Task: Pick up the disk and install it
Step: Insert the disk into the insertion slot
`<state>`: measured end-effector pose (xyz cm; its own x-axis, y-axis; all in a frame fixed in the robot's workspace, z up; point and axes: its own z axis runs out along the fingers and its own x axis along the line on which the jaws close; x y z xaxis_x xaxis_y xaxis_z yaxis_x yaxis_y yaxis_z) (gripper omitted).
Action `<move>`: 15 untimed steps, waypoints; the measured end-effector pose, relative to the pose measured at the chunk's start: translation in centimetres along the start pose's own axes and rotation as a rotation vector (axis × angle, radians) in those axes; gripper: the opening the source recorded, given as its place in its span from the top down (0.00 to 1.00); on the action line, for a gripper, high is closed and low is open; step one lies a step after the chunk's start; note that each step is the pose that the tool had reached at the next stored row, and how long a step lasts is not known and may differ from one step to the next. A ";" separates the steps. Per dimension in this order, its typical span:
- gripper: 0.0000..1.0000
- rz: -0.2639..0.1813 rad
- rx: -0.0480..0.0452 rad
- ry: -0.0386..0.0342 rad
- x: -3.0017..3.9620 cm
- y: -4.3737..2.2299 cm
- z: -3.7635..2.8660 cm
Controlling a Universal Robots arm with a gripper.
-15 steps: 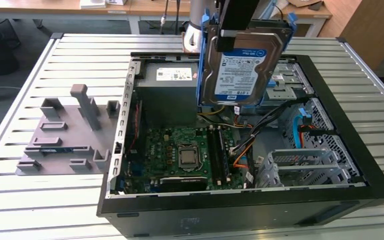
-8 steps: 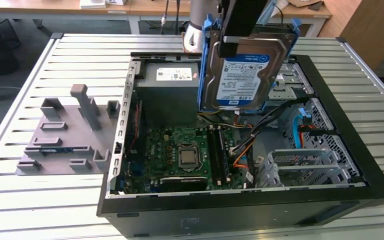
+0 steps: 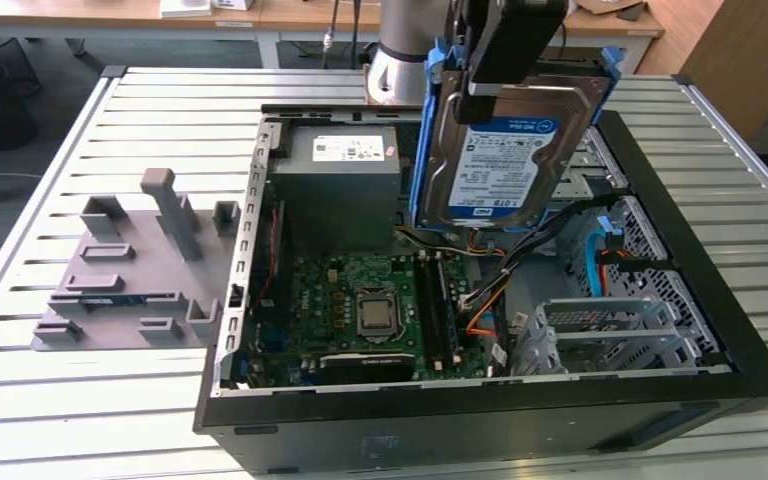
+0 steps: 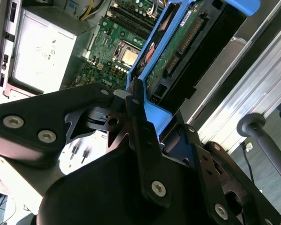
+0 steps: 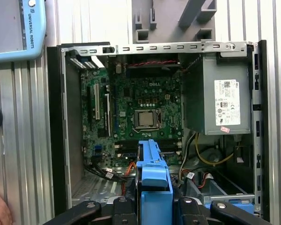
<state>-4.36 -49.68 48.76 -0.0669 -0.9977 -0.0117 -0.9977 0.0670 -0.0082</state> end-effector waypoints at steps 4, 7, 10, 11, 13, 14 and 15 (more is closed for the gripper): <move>0.64 0.000 0.0000 -0.0001 0.65 -0.09 0.14; 0.64 0.000 0.0000 0.0000 1.12 -0.13 0.17; 0.64 0.000 0.0000 0.0001 1.63 -0.17 0.20; 0.64 0.000 0.0000 0.0000 1.84 -0.19 0.21; 0.64 0.000 0.0001 -0.0001 2.26 -0.23 0.25; 0.64 0.000 0.0000 0.0000 2.43 -0.25 0.26; 0.64 0.000 0.0001 -0.0002 2.59 -0.28 0.28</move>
<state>-4.25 -52.28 48.45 -0.0670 -0.9977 -0.0118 -0.9977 0.0671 -0.0083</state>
